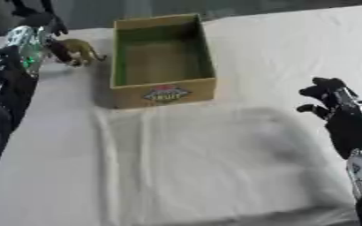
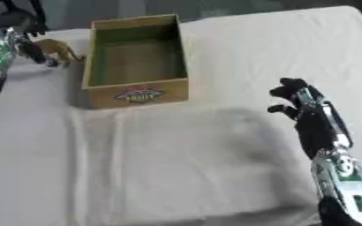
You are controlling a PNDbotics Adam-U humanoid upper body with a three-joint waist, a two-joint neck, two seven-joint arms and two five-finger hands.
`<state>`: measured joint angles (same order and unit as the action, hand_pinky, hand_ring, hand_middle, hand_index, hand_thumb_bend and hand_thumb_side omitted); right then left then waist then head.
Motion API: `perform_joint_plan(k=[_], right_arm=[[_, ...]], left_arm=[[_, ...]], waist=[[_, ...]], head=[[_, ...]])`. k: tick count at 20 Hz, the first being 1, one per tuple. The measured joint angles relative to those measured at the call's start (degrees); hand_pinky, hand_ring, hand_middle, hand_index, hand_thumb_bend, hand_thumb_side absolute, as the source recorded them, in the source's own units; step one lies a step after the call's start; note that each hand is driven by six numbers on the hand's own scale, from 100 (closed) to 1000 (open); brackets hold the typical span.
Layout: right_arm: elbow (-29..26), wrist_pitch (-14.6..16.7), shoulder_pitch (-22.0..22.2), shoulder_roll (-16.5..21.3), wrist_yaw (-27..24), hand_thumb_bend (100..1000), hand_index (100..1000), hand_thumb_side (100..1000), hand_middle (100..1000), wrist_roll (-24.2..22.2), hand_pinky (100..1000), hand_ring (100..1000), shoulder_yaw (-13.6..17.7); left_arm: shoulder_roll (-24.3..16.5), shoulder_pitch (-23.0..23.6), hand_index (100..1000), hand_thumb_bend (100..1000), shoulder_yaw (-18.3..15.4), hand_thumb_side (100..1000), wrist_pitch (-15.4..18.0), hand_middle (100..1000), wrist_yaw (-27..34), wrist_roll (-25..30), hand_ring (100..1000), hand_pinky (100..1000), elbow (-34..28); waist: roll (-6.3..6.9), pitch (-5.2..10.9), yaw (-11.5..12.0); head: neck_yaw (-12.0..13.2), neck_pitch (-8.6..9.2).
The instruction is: Pick up objects on the table and place them in the box.
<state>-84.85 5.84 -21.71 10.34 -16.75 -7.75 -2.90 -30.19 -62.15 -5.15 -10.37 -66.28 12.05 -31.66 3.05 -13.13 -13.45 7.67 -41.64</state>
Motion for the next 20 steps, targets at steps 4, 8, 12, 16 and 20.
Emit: perform_joint_plan(k=[4,8,12,16,20], right_arm=[[0.0,0.0,0.0,0.0,0.0,100,753,654,607,-0.1,571,775,0.0],[0.0,0.0,-0.3,0.0,0.0,100,753,655,607,-0.1,571,776,0.0],[0.0,0.1,-0.4,0.0,0.0,100,753,656,607,-0.2,571,776,0.0],[0.0,0.1,-0.5,0.0,0.0,100,753,657,607,-0.3,571,776,0.0],[0.0,0.1,-0.5,0.0,0.0,100,753,659,607,-0.3,571,777,0.0]], left_arm=[[0.0,0.7,745,709,0.3,100,0.9,644,-1.2,-2.1,747,834,-0.9],[0.5,1.2,749,713,0.3,100,1.6,689,-2.2,-4.5,770,848,-1.4],[0.5,1.7,749,715,0.3,100,1.9,714,-2.8,-6.8,774,843,-1.5],[0.9,1.8,749,704,0.5,100,2.1,710,-2.9,-8.1,769,837,-1.5],[1.0,2.1,752,703,0.7,100,2.3,710,-2.9,-9.5,768,837,-1.5]], waist=[[-0.11,-0.25,0.0],[-0.21,-0.39,0.0],[-0.35,-0.62,0.1],[-0.36,-0.70,0.1],[-0.36,-0.97,0.0]], head=[[-0.2,0.28],[-0.3,0.50],[-0.3,0.68],[-0.5,0.95],[-0.5,1.14]])
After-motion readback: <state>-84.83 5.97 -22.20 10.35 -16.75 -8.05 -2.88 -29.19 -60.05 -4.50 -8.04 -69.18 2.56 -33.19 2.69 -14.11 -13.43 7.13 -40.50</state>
